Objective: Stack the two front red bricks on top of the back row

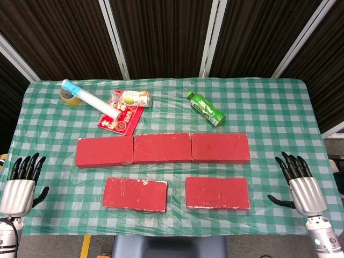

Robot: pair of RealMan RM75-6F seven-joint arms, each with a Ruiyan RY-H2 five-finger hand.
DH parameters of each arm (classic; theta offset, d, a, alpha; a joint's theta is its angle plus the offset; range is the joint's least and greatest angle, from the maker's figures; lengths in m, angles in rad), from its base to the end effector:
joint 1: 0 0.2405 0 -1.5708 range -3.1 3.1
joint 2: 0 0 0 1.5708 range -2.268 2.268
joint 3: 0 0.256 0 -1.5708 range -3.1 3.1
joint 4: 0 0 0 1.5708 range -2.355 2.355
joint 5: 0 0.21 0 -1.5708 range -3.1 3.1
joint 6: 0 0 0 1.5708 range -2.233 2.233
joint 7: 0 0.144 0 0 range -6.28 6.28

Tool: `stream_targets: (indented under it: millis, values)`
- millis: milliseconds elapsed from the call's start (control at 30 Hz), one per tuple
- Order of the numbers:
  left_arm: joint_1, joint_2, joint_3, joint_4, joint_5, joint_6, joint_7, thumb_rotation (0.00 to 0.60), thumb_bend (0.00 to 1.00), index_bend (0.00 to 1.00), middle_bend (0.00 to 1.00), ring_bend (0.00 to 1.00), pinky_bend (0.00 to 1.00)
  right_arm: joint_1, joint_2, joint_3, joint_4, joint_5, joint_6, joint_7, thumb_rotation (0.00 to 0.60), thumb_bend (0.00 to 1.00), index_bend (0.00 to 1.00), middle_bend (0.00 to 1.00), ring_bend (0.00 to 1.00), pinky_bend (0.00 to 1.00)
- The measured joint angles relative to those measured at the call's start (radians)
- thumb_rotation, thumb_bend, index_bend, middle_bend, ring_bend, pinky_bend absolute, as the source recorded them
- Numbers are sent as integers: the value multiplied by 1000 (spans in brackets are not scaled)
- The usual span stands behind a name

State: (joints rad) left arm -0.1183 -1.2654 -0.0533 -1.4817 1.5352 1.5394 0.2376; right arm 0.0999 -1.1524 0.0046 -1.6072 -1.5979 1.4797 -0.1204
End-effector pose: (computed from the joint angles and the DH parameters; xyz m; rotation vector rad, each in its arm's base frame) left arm -0.3083 0.1927 0.1290 -1.4507 -0.6578 -0.8130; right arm -0.2972 -0.1749 0.1366 1.5353 -0.8129 0.8694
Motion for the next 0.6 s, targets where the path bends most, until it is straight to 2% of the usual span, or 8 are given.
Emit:
stream_targets:
  millis: [167, 300, 600]
  values:
    - [-6, 5, 21, -13, 26, -18, -26, 600, 302, 0, 0, 0, 3, 2, 3, -4, -2, -7, -7, 5, 523, 202, 0, 0, 0, 0]
    - [-28, 15, 50, -25, 62, -65, -103, 600, 278, 0, 0, 0, 13, 2, 3, -6, -4, -12, -8, 5, 523, 202, 0, 0, 0, 0]
    - [-190, 41, 108, -96, 150, -336, -273, 600, 242, 0, 0, 0, 0, 1, 17, -24, -8, -43, -7, 34, 523, 202, 0, 0, 0, 0]
